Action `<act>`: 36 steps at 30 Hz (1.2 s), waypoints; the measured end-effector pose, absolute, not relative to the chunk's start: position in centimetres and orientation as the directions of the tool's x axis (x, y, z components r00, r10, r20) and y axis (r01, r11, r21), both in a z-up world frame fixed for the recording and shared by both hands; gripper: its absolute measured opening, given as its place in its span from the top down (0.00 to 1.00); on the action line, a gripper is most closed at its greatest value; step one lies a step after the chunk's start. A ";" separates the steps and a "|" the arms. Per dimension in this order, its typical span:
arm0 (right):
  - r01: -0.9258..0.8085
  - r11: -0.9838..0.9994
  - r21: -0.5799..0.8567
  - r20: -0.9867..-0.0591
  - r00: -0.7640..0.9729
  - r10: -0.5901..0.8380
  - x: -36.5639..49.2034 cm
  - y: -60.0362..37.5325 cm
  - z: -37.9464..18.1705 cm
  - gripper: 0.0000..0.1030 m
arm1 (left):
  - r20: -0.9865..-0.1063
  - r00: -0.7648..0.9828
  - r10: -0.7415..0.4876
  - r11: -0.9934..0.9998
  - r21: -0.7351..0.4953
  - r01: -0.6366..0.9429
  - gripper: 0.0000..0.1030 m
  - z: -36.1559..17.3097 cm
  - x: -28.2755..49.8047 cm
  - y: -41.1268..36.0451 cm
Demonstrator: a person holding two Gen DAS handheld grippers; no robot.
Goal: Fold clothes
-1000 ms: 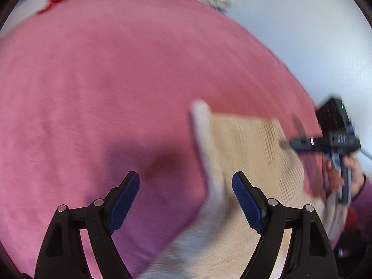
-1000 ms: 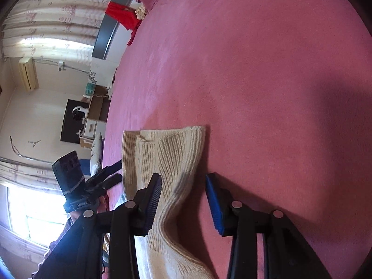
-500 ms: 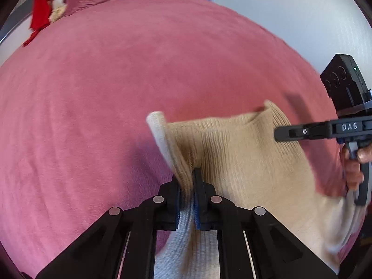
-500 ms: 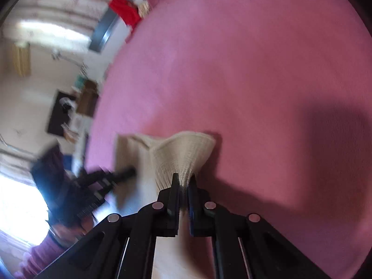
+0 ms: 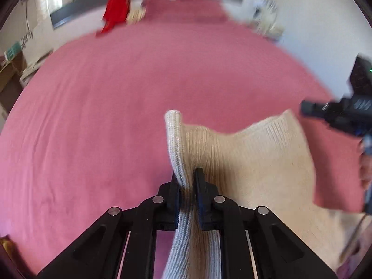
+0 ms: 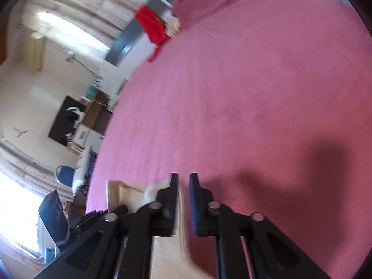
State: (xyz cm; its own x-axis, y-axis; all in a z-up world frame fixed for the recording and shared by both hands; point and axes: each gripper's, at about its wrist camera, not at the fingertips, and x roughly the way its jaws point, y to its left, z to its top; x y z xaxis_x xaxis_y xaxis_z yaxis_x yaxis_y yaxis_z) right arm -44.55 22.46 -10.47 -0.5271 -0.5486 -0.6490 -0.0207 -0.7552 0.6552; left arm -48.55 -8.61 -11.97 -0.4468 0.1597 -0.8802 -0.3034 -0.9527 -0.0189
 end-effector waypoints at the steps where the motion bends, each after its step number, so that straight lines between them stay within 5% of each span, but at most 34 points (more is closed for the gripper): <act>1: -0.061 -0.765 0.642 -0.679 -0.508 -0.530 -44.6 22.3 -11.5 0.76 | -0.903 -0.412 0.123 -0.953 0.008 -0.302 0.82 -13.3 -48.4 -9.1; 3: -0.102 -0.774 0.625 -0.702 -0.507 -0.500 -43.0 23.0 -12.1 0.75 | -0.909 -0.402 0.114 -0.953 0.014 -0.301 0.78 -14.6 -47.2 -10.6; 5: -0.111 -0.782 0.614 -0.709 -0.515 -0.483 -40.9 23.9 -12.0 0.72 | -0.888 -0.436 0.146 -0.959 -0.019 -0.283 0.55 -14.3 -45.3 -13.1; 7: -0.046 -0.804 0.593 -0.700 -0.524 -0.486 -36.8 24.3 -11.3 0.70 | -0.863 -0.478 0.163 -0.968 -0.047 -0.246 0.46 -13.4 -42.7 -16.4; 15: 0.205 -0.924 0.324 -0.819 -0.428 -0.382 -16.7 19.8 -12.8 0.67 | -0.932 -0.347 0.106 -0.964 -0.010 -0.267 0.44 -12.5 -28.6 -27.6; 18: 0.235 -0.908 0.346 -0.804 -0.425 -0.417 -10.4 17.7 -13.7 0.67 | -0.959 -0.277 0.055 -0.968 0.017 -0.251 0.42 -13.6 -25.2 -31.1; 23: 0.151 -0.891 0.427 -0.810 -0.374 -0.452 -5.1 15.2 -16.1 0.67 | -0.949 -0.311 0.040 -0.986 0.013 -0.168 0.13 -15.1 -22.5 -35.3; 26: 0.107 -0.912 0.396 -0.867 -0.285 -0.410 -5.0 14.2 -17.9 0.67 | -0.938 -0.347 -0.016 -0.980 0.084 -0.181 0.10 -15.4 -21.8 -35.0; 27: 0.105 -0.913 0.393 -0.865 -0.295 -0.406 -4.9 14.2 -17.8 0.67 | -0.935 -0.354 -0.027 -0.975 0.103 -0.198 0.18 -15.3 -21.5 -34.6; 29: 0.090 -0.914 0.395 -0.865 -0.298 -0.403 -4.8 14.3 -17.9 0.66 | -0.936 -0.350 -0.025 -0.960 0.120 -0.254 0.63 -14.6 -21.0 -33.7; 31: 0.056 -0.910 0.411 -0.867 -0.286 -0.409 -5.2 14.3 -18.0 0.66 | -0.936 -0.349 -0.040 -0.934 0.159 -0.321 0.90 -13.8 -20.4 -32.6; 36: -0.021 -0.888 0.460 -0.855 -0.280 -0.437 -6.4 14.8 -18.4 0.65 | -0.899 -0.431 -0.075 -0.908 0.241 -0.344 0.93 -10.3 -18.5 -33.8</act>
State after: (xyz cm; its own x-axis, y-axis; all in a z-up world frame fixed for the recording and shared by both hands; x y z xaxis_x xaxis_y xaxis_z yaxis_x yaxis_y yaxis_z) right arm -6.39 14.78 -18.39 -0.2800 -0.4365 -0.8550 -0.0207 -0.8877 0.4600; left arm -18.51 -33.85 -10.30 -0.4307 -0.0753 -0.8993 -0.3438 -0.9077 0.2406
